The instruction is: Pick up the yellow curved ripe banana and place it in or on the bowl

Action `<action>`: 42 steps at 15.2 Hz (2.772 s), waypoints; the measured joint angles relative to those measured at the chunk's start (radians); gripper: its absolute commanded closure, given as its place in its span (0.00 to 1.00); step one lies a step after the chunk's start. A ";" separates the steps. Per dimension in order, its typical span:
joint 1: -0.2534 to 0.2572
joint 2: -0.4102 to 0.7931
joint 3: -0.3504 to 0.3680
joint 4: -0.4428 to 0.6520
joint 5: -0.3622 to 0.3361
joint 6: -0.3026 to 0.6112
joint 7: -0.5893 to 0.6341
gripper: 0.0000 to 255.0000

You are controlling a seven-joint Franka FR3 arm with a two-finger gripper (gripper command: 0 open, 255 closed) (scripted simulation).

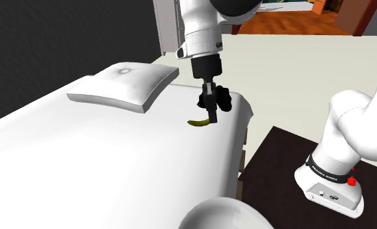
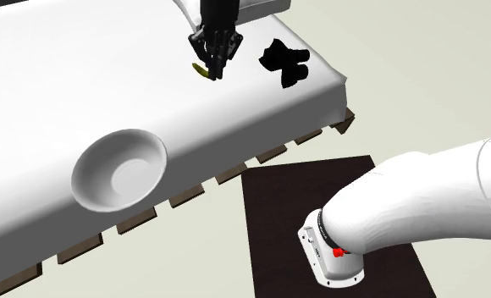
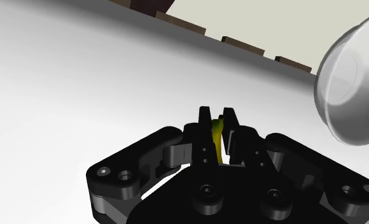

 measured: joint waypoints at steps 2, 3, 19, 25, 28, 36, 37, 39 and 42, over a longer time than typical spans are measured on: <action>-0.001 -0.001 -0.002 0.028 -0.001 -0.028 0.008 1.00; 0.000 0.002 -0.002 0.043 -0.001 -0.039 0.013 1.00; 0.138 -0.062 0.221 0.002 0.123 0.064 0.321 1.00; 0.193 -0.035 0.331 0.034 0.154 0.127 0.466 1.00; 0.202 -0.023 0.351 0.019 0.159 0.162 0.480 1.00; 0.208 -0.008 0.369 -0.071 0.172 0.263 0.450 1.00; 0.209 -0.005 0.372 -0.082 0.174 0.277 0.446 1.00; 0.211 -0.002 0.376 -0.104 0.179 0.301 0.439 1.00; 0.210 0.004 0.378 -0.113 0.179 0.314 0.434 1.00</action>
